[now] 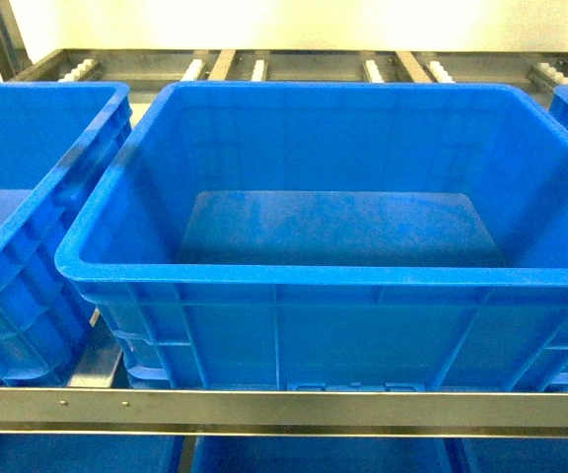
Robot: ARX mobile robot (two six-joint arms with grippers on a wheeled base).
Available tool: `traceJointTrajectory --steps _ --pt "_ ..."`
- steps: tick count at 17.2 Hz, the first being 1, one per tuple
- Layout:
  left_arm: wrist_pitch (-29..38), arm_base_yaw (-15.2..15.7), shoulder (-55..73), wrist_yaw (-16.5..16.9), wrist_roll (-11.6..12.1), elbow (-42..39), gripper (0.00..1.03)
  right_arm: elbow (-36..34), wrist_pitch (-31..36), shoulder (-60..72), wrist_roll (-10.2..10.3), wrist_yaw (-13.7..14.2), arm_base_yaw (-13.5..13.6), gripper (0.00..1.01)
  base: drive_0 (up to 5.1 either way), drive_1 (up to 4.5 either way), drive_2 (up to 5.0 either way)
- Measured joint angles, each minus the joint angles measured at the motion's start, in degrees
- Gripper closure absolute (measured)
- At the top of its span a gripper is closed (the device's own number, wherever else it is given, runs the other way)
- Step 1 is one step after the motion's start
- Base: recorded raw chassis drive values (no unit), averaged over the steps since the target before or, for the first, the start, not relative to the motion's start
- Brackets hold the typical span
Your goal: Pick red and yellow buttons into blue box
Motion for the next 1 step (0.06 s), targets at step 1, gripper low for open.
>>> traceJointTrajectory --steps 1 --pt "0.0 0.0 0.0 0.0 0.0 0.0 0.05 0.0 0.0 0.0 0.0 0.0 0.0 0.03 0.0 0.0 0.0"
